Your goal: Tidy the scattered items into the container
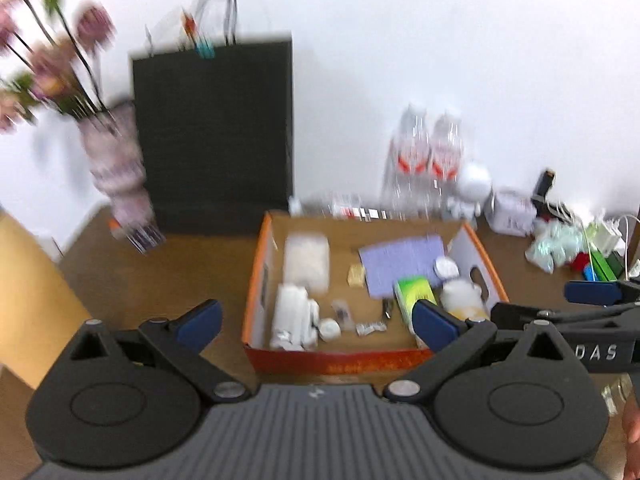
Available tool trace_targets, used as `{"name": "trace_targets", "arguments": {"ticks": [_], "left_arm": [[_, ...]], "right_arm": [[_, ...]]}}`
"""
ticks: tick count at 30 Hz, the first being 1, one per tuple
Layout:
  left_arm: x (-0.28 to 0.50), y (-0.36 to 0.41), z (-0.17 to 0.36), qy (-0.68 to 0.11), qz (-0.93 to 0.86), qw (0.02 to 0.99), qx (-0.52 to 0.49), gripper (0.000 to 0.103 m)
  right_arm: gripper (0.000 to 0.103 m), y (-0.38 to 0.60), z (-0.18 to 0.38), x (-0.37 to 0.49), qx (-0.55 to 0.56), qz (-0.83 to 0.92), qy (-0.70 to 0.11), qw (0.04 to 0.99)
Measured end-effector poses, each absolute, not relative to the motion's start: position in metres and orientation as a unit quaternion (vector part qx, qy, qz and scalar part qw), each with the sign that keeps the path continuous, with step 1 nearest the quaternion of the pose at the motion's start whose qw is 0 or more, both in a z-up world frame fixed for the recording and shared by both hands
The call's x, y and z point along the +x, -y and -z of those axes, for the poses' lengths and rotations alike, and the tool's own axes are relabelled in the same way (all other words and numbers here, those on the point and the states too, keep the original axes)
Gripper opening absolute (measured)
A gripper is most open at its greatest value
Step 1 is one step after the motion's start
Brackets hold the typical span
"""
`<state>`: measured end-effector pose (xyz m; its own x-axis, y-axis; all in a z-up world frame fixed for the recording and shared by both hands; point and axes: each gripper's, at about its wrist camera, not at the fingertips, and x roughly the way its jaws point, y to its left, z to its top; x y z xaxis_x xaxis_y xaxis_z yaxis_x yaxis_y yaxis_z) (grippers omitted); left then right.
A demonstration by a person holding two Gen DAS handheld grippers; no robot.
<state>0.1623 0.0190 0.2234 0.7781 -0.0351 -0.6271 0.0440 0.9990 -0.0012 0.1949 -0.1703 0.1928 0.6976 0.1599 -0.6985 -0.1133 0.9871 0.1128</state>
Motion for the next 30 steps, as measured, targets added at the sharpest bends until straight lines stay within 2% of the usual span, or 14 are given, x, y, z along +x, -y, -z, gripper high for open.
{"name": "trace_targets", "arguments": {"ticks": [5, 9, 14, 17, 22, 26, 30], "left_arm": [[0.086, -0.013, -0.227, -0.239, 0.018, 0.970, 0.031, 0.103], [0.025, -0.013, -0.201, -0.182, 0.037, 0.982, 0.038, 0.103], [-0.018, -0.020, -0.133, -0.200, 0.012, 0.980, 0.015, 0.103], [-0.023, -0.022, -0.096, -0.240, 0.032, 0.970, -0.004, 0.103], [-0.016, -0.010, -0.048, -0.298, 0.041, 0.953, 0.029, 0.103], [-0.016, -0.003, -0.027, -0.308, 0.037, 0.949, 0.052, 0.103], [-0.008, -0.008, -0.017, -0.329, 0.038, 0.943, 0.028, 0.103]], "right_arm": [[0.099, 0.171, -0.205, 0.123, -0.009, -0.066, -0.270, 0.960], [0.103, 0.181, -0.187, 0.059, 0.000, -0.083, -0.205, 0.975], [0.103, 0.181, -0.127, -0.010, -0.045, -0.070, -0.163, 0.983], [0.103, 0.182, -0.084, -0.028, -0.033, -0.085, -0.190, 0.978], [0.103, 0.180, -0.030, -0.027, 0.003, -0.070, -0.270, 0.960], [0.103, 0.176, -0.011, -0.020, -0.008, -0.046, -0.296, 0.954], [0.103, 0.177, -0.001, -0.011, -0.007, -0.037, -0.326, 0.945]]}}
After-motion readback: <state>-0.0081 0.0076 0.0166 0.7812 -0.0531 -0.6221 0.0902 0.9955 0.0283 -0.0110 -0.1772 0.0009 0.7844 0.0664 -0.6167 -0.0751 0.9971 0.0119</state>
